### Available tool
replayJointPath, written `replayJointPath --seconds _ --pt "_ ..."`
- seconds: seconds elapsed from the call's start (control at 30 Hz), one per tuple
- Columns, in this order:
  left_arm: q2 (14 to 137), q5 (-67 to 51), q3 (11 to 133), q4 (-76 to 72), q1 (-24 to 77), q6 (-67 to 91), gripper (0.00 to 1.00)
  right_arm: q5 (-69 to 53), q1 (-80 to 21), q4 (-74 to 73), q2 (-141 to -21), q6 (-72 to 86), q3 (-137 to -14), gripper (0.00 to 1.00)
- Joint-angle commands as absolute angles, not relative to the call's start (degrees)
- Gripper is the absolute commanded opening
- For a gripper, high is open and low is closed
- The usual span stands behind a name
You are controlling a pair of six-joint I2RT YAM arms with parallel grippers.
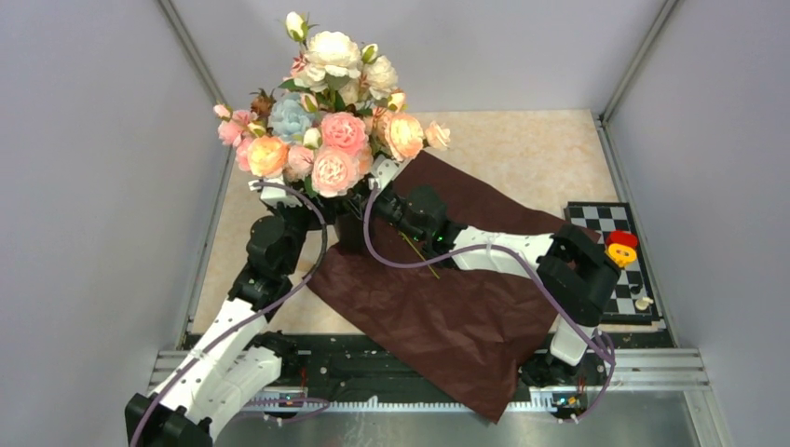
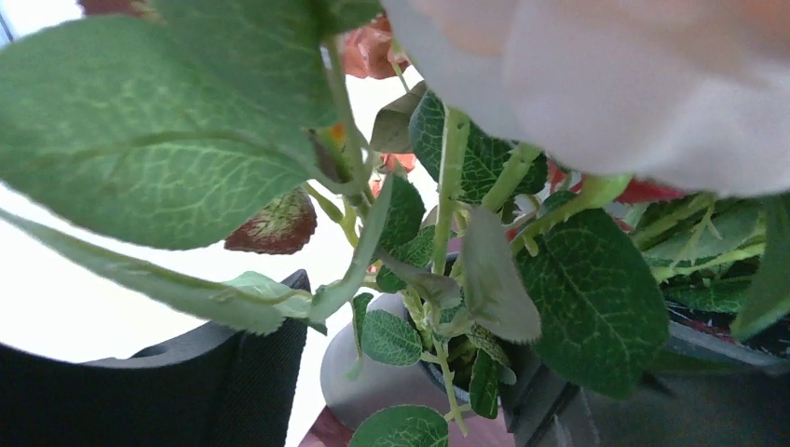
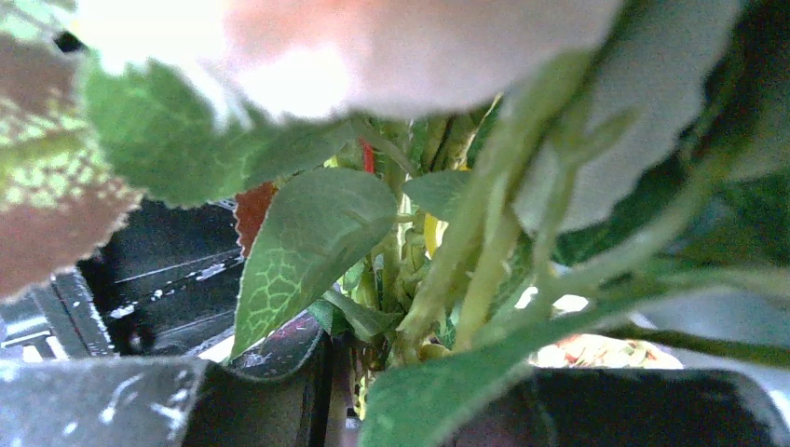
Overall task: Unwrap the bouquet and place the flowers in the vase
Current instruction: Place the vase on the wrapping paper.
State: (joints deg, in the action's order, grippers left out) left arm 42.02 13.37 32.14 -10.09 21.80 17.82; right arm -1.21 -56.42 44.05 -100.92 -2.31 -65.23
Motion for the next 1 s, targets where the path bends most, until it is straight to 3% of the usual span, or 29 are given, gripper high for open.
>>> replayJointPath --seconds 0.0,0.23,0.7,0.97 --pt "43.2 13.2 31.9 -17.1 21.7 14.4 0.69 -3.6 -58.4 38.4 -103.0 1.9 -63.3 0.25" --pt "43.8 12.3 27.6 -25.3 21.7 11.8 0.60 -3.7 -58.4 38.4 -103.4 2.7 -62.3 0.28" --pt "47.6 11.2 26.8 -30.0 21.7 10.0 0.28 -3.6 -58.4 39.0 -102.7 3.9 -60.2 0.41" --pt "47.7 11.5 26.7 -30.0 21.7 9.6 0.23 -3.6 -58.4 39.5 -102.4 4.6 -59.1 0.48"
